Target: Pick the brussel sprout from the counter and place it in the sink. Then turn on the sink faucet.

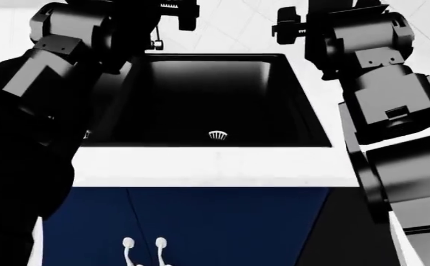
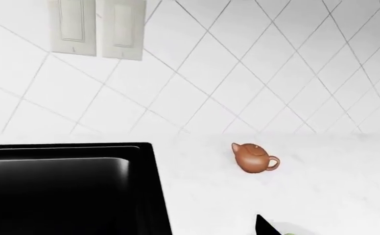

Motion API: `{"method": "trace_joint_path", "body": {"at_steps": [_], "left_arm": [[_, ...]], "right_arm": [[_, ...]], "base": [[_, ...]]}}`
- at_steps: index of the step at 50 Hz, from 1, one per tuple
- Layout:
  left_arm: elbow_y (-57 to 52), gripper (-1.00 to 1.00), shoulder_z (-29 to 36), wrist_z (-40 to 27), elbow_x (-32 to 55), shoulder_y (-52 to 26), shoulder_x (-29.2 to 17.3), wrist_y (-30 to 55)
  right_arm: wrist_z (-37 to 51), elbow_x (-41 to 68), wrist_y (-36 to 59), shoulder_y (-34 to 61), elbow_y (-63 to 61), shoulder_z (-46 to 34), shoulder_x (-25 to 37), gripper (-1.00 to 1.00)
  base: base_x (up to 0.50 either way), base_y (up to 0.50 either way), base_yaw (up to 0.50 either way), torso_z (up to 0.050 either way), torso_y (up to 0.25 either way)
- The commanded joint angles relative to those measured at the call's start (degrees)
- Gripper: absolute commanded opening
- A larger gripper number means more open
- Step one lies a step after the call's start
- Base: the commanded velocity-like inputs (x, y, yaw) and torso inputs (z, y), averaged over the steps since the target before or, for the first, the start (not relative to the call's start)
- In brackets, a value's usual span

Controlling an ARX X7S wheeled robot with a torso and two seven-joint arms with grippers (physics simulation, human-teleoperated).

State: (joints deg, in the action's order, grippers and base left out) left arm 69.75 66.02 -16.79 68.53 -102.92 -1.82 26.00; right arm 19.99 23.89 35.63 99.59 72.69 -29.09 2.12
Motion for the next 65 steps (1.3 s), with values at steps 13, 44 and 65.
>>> {"method": "trace_joint_path", "body": {"at_steps": [13, 44, 65], "left_arm": [[5.2, 1.00, 13.3, -2.2, 10.4, 0.4, 1.8, -6.8], [5.2, 1.00, -22.6, 0.7, -26.1, 2.8, 1.5, -0.4], [5.2, 1.00, -34.4, 2.8, -38.3, 4.2, 1.8, 1.2]], "right_arm": [[-5.7, -10.4, -1.0, -0.3, 2.3, 9.9, -1.8, 1.00], [-7.2, -13.8, -1.3, -1.9, 2.3, 13.2, -2.0, 1.00], [-7.5, -15.9, -0.5, -2.1, 2.3, 15.0, -2.0, 1.00]], "base": [[0.50, 0.00, 0.00, 0.000, 0.000], [0.50, 0.00, 0.00, 0.000, 0.000], [0.26, 0.00, 0.00, 0.000, 0.000]]}}
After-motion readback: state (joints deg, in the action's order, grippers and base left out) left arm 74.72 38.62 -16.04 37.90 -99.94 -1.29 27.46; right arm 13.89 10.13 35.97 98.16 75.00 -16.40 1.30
